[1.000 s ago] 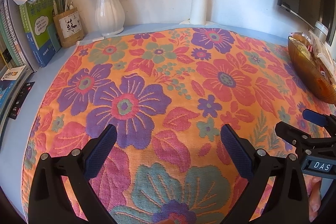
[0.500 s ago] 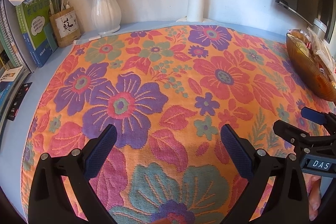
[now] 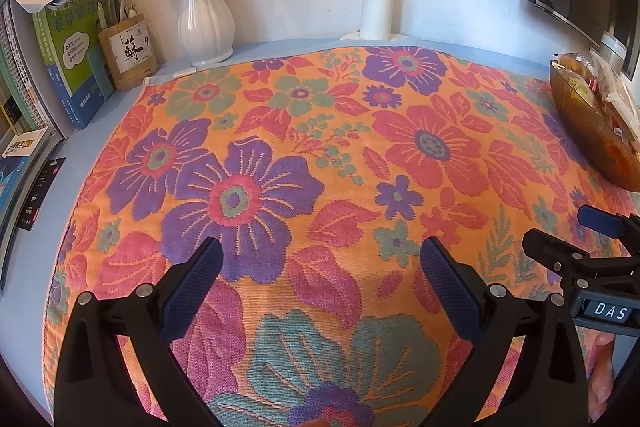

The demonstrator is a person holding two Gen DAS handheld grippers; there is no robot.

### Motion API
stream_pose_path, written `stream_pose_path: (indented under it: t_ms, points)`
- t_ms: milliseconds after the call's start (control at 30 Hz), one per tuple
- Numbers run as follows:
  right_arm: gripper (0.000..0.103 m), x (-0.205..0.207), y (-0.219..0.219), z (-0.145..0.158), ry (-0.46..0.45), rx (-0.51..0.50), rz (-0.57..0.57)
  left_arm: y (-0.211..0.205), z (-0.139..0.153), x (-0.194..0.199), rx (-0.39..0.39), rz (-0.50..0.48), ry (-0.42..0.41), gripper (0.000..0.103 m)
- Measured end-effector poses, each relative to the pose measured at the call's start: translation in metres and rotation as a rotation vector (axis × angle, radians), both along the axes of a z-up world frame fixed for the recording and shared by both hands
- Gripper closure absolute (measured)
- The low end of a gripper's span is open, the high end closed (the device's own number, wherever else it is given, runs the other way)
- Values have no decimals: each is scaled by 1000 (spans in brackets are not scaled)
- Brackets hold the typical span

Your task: Organize snacks

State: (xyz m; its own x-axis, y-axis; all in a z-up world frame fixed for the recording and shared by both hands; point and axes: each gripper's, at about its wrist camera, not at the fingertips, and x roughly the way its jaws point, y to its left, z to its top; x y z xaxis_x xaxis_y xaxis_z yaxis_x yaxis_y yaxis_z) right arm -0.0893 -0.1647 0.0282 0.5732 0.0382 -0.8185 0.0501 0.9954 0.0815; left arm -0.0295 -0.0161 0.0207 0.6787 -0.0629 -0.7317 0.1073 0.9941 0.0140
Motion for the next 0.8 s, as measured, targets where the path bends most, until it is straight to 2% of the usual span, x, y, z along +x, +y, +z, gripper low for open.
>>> stream_pose_path:
  t_ms: [400,533,733,800]
  points:
    - [3,0,0,0,0,1,3,1,1,0,-2,8,-2,5]
    - [3,0,0,0,0,0,4,1,0,2,44,63,-6,5]
    - [3,0,-1,0,2,5,2,-6,-6,8,80,40,47,5]
    - [3,7,-1,-3,43,-8,0,-7,-8,9,90,37,56,5]
